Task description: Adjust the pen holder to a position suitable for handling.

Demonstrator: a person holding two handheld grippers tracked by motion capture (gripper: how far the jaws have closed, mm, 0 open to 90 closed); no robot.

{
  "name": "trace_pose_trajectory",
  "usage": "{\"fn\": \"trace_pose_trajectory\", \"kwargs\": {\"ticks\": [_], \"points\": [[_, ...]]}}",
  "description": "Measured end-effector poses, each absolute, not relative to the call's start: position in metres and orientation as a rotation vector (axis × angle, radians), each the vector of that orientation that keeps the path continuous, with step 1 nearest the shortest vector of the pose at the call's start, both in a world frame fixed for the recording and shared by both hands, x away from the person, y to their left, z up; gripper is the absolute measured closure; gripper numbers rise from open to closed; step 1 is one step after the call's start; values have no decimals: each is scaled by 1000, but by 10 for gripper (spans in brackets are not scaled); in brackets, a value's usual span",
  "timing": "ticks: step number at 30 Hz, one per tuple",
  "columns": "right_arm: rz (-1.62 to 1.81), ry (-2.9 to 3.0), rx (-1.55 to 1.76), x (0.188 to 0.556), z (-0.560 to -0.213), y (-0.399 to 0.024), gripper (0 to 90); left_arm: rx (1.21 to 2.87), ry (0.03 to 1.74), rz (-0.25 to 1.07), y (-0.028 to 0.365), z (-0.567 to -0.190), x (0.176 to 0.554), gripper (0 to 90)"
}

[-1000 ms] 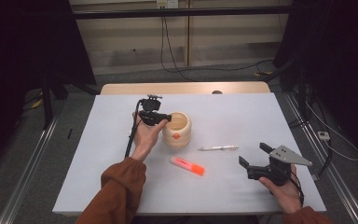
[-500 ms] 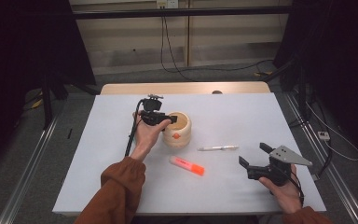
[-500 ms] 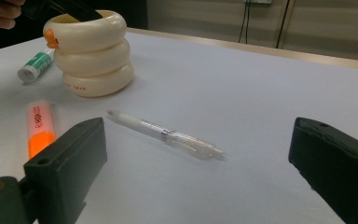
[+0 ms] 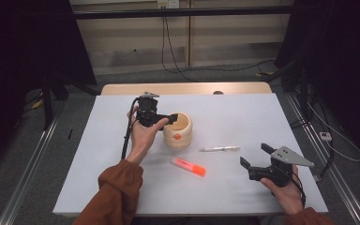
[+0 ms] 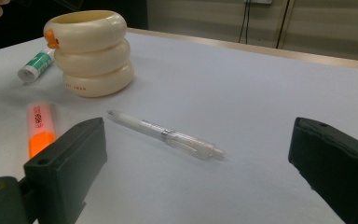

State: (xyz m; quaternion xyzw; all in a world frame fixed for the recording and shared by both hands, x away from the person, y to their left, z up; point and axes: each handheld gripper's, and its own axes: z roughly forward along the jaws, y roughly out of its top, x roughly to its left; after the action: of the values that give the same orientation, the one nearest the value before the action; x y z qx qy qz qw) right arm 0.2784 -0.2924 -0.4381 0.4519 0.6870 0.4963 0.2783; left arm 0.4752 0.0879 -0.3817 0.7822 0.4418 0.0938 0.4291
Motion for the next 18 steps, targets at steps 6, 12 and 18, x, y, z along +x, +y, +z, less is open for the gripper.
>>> {"fn": "trace_pose_trajectory", "kwargs": {"ticks": [6, 12, 18], "points": [[1331, 1845, 1212, 279, -438, -292, 38, 1885, 1093, 266, 103, -373, 467, 56], [1331, 1844, 1214, 279, -438, -292, 38, 1833, 1108, 299, 119, -368, 462, 54], [1329, 1845, 1209, 278, -438, -292, 38, 1850, 1132, 390, 127, -363, 454, 53]]}}
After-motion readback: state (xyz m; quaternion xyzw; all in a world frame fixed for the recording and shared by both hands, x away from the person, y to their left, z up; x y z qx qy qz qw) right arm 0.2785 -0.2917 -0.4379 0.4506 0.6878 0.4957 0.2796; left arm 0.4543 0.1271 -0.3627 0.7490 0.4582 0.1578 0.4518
